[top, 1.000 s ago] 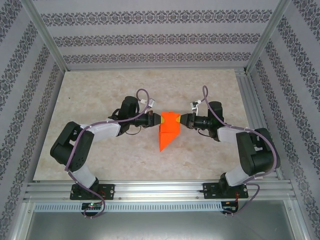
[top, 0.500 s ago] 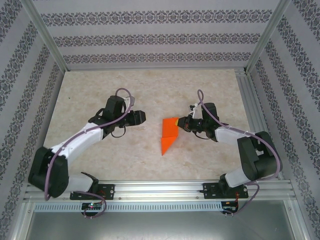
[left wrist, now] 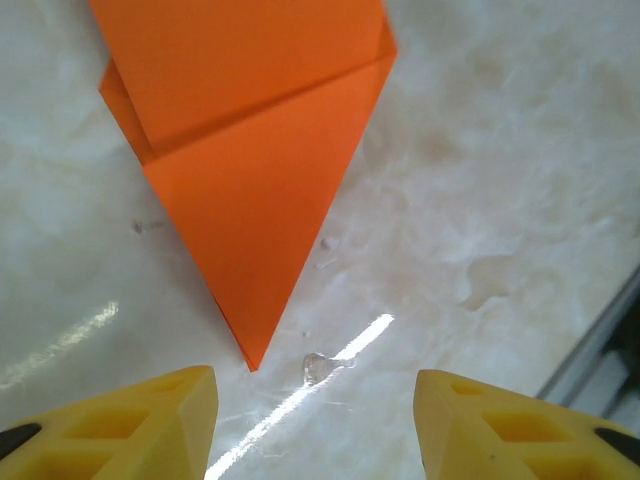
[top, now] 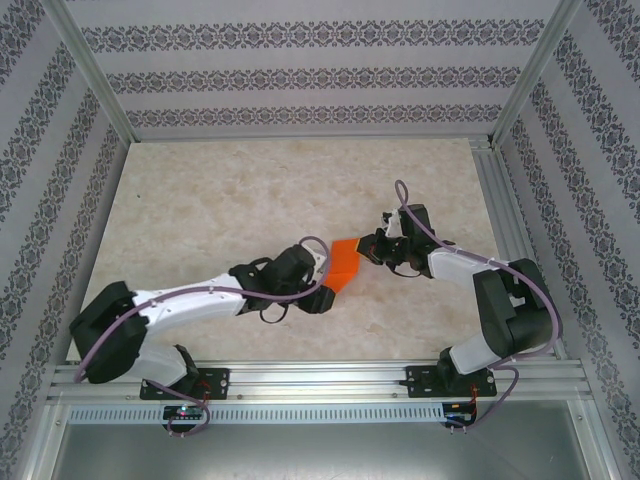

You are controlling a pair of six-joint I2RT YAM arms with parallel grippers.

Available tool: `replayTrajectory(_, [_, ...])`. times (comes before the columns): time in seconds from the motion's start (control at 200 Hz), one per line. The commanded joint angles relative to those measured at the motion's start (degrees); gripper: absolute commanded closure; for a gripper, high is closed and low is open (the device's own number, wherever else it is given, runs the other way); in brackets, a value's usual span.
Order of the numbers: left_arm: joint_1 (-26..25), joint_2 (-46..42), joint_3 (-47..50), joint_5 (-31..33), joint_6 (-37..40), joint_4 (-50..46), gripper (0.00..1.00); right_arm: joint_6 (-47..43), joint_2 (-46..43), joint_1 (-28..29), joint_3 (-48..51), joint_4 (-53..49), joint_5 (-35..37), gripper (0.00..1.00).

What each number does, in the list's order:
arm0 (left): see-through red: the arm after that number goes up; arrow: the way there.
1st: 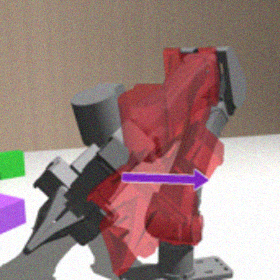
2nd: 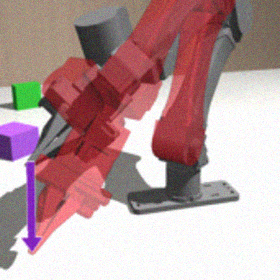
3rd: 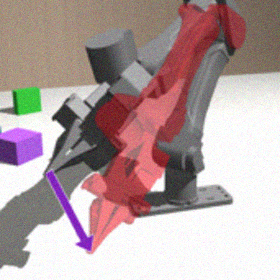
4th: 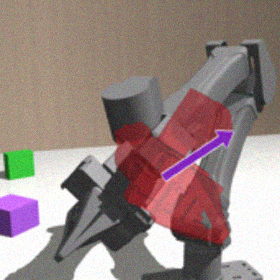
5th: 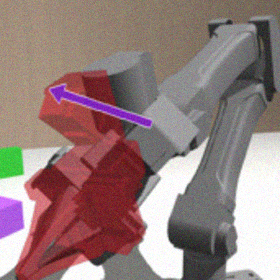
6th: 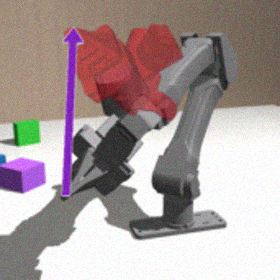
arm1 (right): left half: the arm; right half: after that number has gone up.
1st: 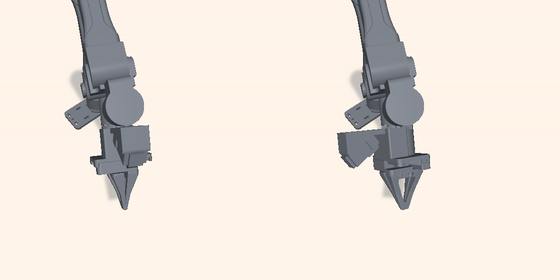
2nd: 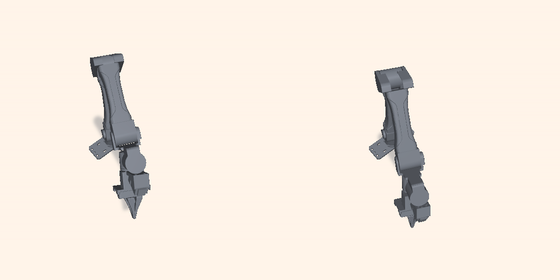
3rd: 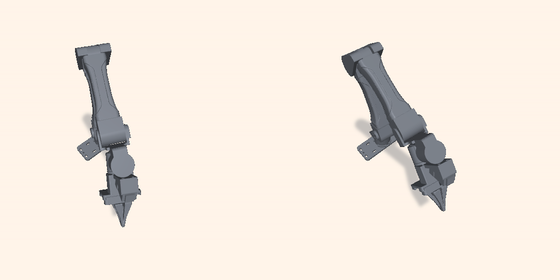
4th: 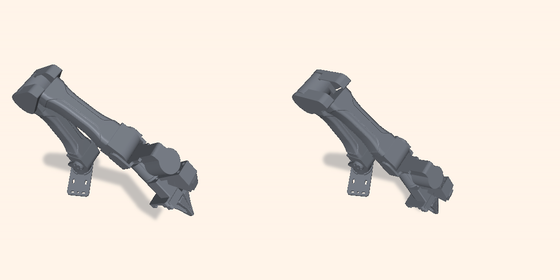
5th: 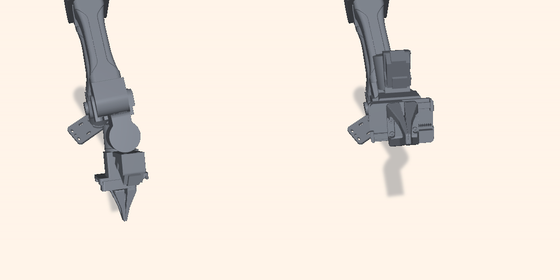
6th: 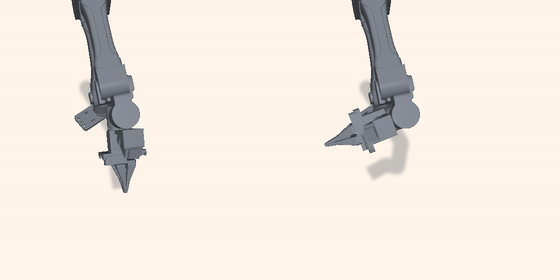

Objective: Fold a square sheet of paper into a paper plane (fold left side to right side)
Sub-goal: Fold the wing for the fifth time at the center of the table.

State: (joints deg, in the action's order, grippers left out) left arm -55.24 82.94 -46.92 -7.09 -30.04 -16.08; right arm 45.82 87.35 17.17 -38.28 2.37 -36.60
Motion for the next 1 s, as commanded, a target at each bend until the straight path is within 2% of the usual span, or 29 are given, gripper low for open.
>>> replayTrajectory(0.0, [-1.6, 4.2, -3.6, 3.9, 0.5, 3.1, 0.43, 0.1, 0.9, 0.8, -1.5, -0.8, 0.8, 0.95])
replayTrajectory(0.23, [-5.5, 13.4, -12.1, 11.6, 3.7, -3.4, 0.42, -0.4, 1.4, 0.8, -1.8, -1.1, 0.5, 0.95])
replayTrajectory(0.495, [-6.1, 18.3, -16.3, 16.7, 3.6, -8.5, 0.43, -0.5, 2.3, 0.8, -1.9, -0.4, -0.4, 0.95])
replayTrajectory(0.729, [-6.1, 21.5, -17.9, 17.2, 2.6, -11.2, 0.49, -1.0, 2.7, 0.8, -2.2, -0.8, -0.6, 0.94])
replayTrajectory(0.999, [-6.1, 22.4, -17.6, 14.9, 2.4, -9.5, 0.56, -1.4, 3.7, 0.8, -2.5, -1.2, -0.6, 0.94])
